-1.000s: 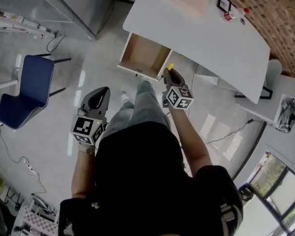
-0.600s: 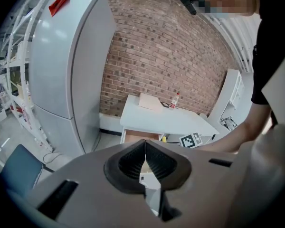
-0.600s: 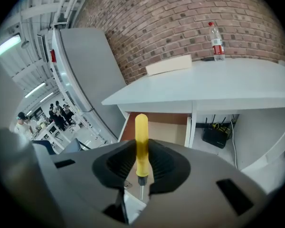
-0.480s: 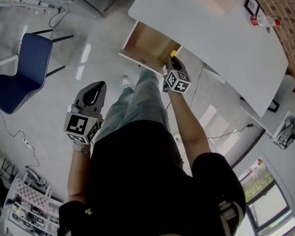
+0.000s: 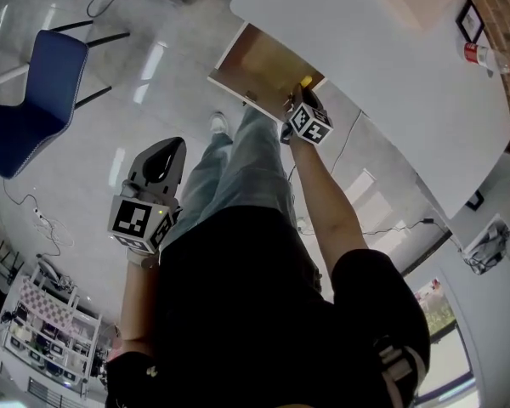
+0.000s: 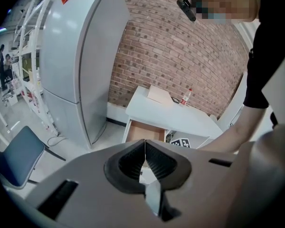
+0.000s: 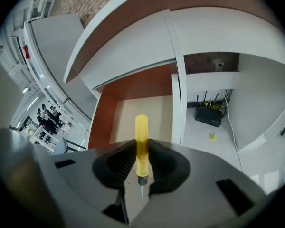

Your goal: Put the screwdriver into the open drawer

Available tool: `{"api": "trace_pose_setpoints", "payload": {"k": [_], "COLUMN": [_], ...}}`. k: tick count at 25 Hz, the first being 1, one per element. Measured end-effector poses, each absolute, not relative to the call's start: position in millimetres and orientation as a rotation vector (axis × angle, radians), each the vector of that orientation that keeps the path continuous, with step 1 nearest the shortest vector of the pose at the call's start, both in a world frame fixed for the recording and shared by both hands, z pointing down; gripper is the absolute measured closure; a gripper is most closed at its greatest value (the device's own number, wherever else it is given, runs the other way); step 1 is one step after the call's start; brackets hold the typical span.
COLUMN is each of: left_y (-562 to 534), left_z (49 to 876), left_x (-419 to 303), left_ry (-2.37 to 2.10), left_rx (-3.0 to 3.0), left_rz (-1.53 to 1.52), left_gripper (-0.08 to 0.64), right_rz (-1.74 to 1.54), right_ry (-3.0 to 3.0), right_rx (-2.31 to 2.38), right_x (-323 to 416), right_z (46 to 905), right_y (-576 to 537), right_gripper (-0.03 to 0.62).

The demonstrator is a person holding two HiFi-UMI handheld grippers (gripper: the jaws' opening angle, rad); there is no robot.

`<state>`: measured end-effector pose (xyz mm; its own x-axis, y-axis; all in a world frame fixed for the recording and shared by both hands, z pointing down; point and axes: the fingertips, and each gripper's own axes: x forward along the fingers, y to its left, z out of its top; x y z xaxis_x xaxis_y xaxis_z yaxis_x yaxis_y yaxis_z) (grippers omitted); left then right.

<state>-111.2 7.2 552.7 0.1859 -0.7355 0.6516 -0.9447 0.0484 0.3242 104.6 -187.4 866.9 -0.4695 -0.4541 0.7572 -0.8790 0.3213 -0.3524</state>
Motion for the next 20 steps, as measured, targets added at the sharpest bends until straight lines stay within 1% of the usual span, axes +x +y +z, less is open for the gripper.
{"api": "trace_pose_setpoints", "payload": {"k": [7,20], "left_y": [4.5,11.7], "left_z": [558.6,571.1], "left_x": [-111.0,-115.5], "left_ry": [-1.607,-1.602], "left_rx": [1.693,1.660], "left_rz": [0.352,0.348], "left_gripper": [0.555,0.555], "right_rz": [1.087,1.140], "right_ry": [-1.928,-1.812], "right_rx": [1.236,1.397], "right_x": [116.3,112.1], "right_z": [898.2,909.4], "right_y": [-185.1,-187.4], "right_gripper": [0.506,0.505]}}
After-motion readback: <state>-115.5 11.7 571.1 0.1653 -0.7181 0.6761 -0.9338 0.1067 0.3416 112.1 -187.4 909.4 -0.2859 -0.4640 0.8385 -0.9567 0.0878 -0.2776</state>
